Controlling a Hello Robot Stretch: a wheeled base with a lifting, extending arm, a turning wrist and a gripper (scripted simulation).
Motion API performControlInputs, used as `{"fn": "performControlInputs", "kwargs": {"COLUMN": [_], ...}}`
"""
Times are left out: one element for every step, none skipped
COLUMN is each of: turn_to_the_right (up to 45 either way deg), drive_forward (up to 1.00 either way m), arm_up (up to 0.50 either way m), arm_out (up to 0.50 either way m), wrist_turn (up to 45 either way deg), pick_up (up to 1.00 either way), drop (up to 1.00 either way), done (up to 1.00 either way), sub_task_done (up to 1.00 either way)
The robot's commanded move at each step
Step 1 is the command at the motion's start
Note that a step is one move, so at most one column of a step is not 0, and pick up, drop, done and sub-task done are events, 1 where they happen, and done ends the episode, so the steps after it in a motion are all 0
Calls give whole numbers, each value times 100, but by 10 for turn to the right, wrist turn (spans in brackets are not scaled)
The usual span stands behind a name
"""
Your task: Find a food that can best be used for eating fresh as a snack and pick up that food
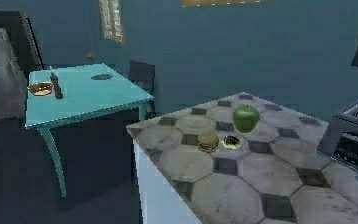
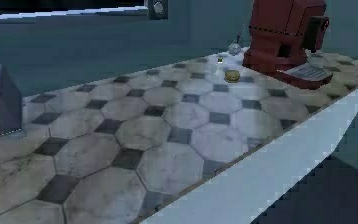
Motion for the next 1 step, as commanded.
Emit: {"fn": "performControlInputs", "kwargs": {"turn_to_the_right": [-450], "drive_forward": [0], "arm_up": [0], "arm_out": [0], "wrist_turn": [0], "pick_up": [0], "drop": [0], "done": [0], "sub_task_done": [0]}}
